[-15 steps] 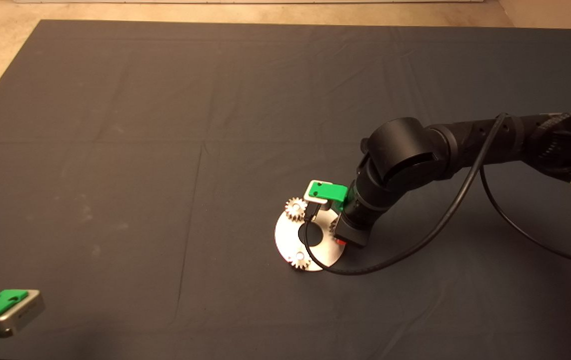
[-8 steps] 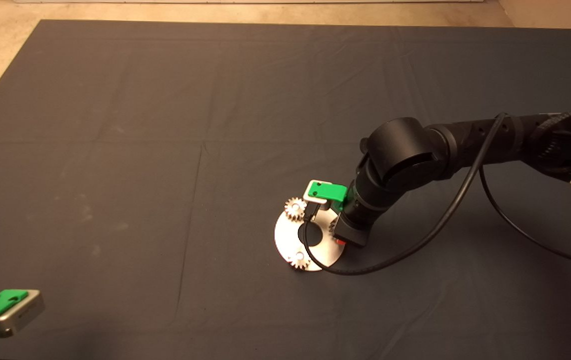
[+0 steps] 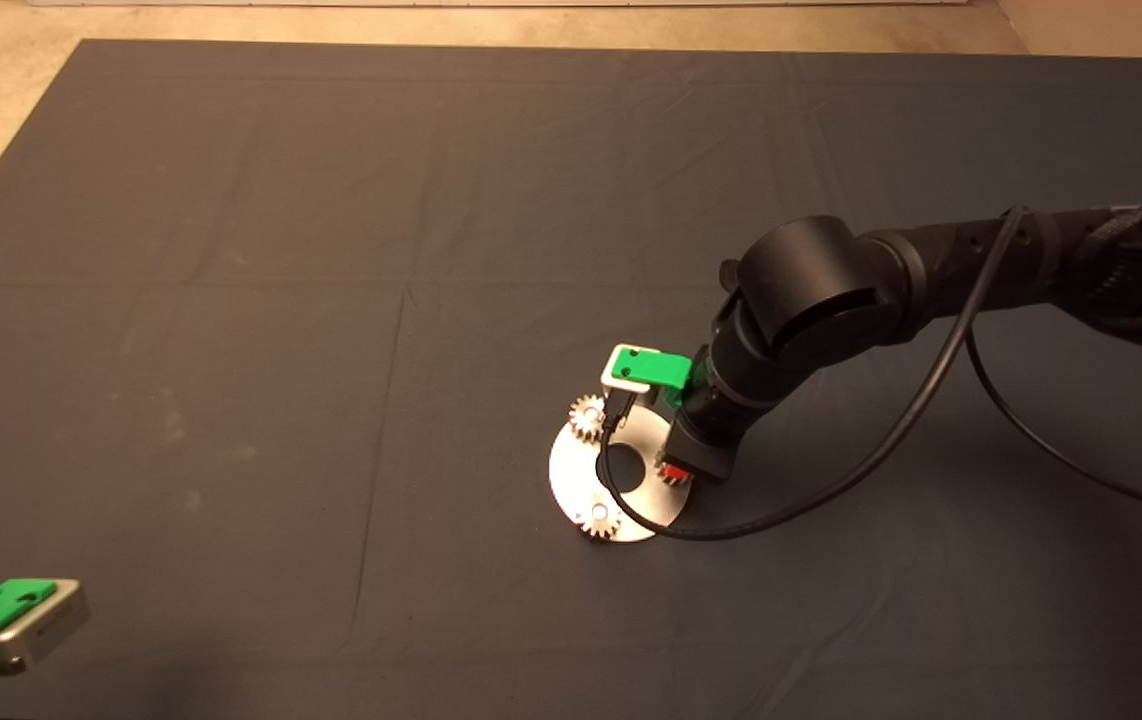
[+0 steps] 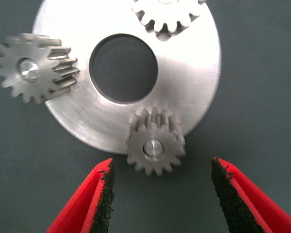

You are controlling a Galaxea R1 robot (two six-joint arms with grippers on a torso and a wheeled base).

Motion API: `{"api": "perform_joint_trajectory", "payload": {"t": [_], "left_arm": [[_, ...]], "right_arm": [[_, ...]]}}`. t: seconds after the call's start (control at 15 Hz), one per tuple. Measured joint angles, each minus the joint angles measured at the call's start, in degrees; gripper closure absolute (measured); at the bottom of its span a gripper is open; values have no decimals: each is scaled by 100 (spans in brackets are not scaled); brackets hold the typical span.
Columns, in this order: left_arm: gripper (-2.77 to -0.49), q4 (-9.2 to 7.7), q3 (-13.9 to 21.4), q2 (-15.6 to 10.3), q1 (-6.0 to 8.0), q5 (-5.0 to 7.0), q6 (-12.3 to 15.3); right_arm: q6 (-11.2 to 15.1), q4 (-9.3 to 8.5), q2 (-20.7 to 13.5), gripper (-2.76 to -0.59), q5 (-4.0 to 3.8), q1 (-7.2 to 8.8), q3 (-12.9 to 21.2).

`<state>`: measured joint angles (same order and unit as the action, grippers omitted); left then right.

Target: Install three planetary gears onto the carrier pins

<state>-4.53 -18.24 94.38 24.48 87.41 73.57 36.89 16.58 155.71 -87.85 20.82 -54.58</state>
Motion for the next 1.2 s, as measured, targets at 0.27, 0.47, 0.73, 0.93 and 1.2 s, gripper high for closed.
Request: {"api": "perform_joint_trajectory", "payload": {"t": [0.27,0.47,0.73,0.93,1.2], "left_arm": [[-231,0,0,0,0,0,-12],[-245,0,0,0,0,-1,-140],[-261,-1,0,127,0,7,-216],[-276,0,0,616,0,-23,-25],[-277,0,0,956,0,-11,484]], "right_arm": [[377,-474,-151,-158,41,862,299],[1121,-697,-922,-171,63,985,468],[3358,-790,-2720,-183,-49,992,1410],[4953,-1046,-3643,-190,34,861,2555],[5666,-1282,-4736,-206,-62,356,3097]]}}
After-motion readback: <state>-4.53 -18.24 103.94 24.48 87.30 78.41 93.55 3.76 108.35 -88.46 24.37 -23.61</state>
